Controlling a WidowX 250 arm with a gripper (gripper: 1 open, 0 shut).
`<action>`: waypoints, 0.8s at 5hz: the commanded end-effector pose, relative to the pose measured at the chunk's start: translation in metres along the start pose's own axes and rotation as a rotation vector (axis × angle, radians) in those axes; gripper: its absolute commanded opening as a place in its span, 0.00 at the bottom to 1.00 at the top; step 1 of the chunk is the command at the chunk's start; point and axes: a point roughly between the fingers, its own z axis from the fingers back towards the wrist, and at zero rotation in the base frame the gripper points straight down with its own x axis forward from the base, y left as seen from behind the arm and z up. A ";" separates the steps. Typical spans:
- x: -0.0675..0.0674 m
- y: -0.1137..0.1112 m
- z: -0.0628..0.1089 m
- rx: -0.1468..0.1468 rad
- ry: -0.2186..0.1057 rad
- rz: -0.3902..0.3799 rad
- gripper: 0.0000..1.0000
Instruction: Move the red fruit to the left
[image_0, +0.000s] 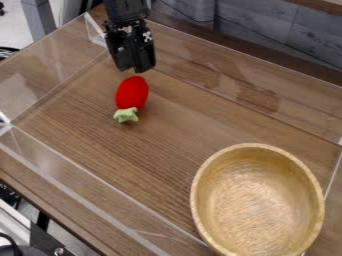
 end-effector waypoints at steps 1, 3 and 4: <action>0.008 -0.025 0.018 0.052 -0.066 -0.049 1.00; 0.007 -0.052 0.018 0.040 -0.087 -0.049 1.00; 0.003 -0.059 0.018 0.040 -0.086 -0.042 0.00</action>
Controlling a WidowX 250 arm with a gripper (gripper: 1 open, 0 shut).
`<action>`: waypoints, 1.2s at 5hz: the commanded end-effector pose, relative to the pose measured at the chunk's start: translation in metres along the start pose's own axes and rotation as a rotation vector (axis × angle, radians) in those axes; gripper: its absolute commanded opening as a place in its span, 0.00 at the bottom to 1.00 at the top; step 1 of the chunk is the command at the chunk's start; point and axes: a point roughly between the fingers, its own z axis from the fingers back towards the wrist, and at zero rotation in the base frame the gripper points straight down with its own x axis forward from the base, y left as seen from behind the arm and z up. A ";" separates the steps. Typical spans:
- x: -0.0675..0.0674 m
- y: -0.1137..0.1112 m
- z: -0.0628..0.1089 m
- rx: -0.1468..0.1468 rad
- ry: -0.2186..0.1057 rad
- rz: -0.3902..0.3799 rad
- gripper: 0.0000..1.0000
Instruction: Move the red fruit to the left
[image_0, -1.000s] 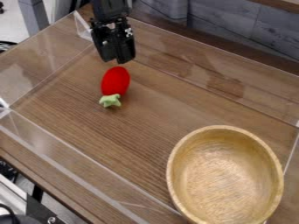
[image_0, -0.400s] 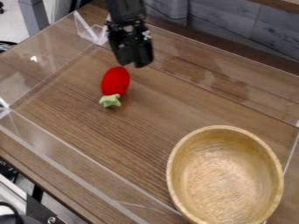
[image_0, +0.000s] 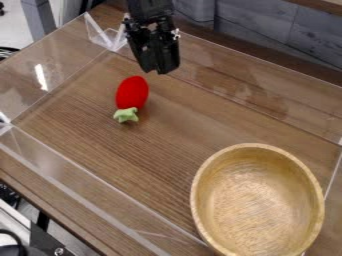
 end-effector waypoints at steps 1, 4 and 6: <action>0.009 -0.003 0.013 0.042 -0.044 -0.022 0.00; 0.036 0.006 -0.009 0.043 -0.014 -0.053 0.00; 0.034 0.026 0.001 0.040 0.019 -0.093 1.00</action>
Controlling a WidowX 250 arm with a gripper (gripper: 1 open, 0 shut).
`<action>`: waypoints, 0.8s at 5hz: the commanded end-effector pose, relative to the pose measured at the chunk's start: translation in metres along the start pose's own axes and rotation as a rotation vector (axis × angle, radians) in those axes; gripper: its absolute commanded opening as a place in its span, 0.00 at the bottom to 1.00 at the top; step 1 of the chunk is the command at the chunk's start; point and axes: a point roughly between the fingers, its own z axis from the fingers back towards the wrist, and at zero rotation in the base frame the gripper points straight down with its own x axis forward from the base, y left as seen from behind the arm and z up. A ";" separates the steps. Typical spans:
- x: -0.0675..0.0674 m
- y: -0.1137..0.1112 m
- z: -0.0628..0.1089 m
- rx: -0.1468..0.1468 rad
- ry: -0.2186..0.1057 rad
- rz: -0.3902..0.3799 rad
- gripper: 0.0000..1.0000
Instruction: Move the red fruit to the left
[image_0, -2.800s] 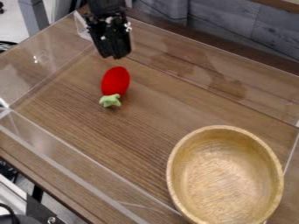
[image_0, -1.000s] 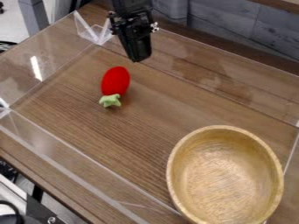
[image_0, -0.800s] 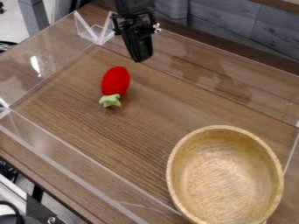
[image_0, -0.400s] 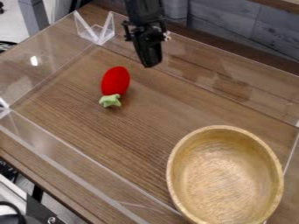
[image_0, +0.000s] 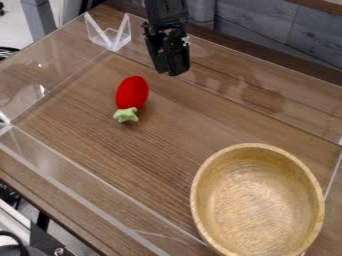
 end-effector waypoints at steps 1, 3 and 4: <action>0.004 -0.010 0.024 0.038 -0.055 0.013 1.00; 0.005 -0.030 0.044 0.028 -0.091 0.093 1.00; 0.002 -0.040 0.042 0.037 -0.096 0.105 1.00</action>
